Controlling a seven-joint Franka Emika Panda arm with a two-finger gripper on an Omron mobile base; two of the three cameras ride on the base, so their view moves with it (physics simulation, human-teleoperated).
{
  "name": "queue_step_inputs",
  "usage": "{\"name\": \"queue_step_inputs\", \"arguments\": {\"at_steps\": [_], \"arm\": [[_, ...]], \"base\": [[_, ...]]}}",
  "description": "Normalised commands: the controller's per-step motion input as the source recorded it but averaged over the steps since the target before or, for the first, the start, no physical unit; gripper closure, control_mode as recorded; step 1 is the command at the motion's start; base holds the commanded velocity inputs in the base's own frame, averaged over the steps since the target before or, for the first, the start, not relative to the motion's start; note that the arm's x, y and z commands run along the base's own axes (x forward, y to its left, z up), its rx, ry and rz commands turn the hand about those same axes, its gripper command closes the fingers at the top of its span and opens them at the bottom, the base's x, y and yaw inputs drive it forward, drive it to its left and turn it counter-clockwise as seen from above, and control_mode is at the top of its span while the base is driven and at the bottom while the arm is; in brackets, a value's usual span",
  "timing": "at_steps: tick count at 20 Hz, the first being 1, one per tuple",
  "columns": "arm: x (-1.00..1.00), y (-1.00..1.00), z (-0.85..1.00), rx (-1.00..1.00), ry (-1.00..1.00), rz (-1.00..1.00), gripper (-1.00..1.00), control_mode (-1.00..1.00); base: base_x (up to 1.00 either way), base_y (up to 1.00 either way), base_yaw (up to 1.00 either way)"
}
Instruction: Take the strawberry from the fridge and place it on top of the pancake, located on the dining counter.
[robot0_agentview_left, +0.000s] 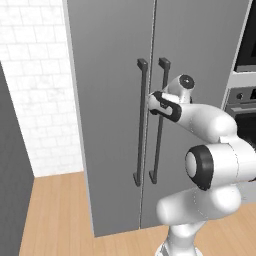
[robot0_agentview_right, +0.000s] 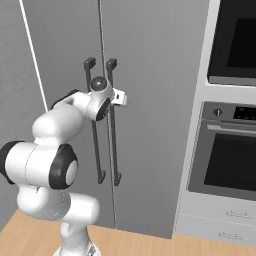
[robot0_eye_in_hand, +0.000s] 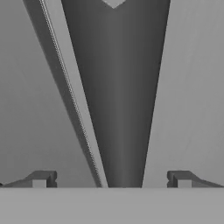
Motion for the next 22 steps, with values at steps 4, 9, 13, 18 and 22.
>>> {"name": "queue_step_inputs", "arguments": {"at_steps": [4, 9, 13, 18, 22], "arm": [[0.49, -0.09, -0.18, 0.00, -0.02, 0.00, -1.00, -1.00], [0.57, -0.02, -0.26, 0.00, -0.01, 0.02, 1.00, -1.00], [0.58, 0.00, -0.22, 0.00, 0.00, 0.02, 1.00, -1.00], [0.19, 0.00, -0.09, -0.01, 0.07, 0.00, 1.00, -1.00], [-0.75, -0.35, -0.23, 0.00, 0.01, -0.05, 1.00, -1.00]], "base": [[0.00, 0.00, 0.00], [0.00, 0.00, 0.00], [0.00, 0.00, 0.00], [0.00, 0.00, 0.00], [0.00, 0.00, 0.00]]}}
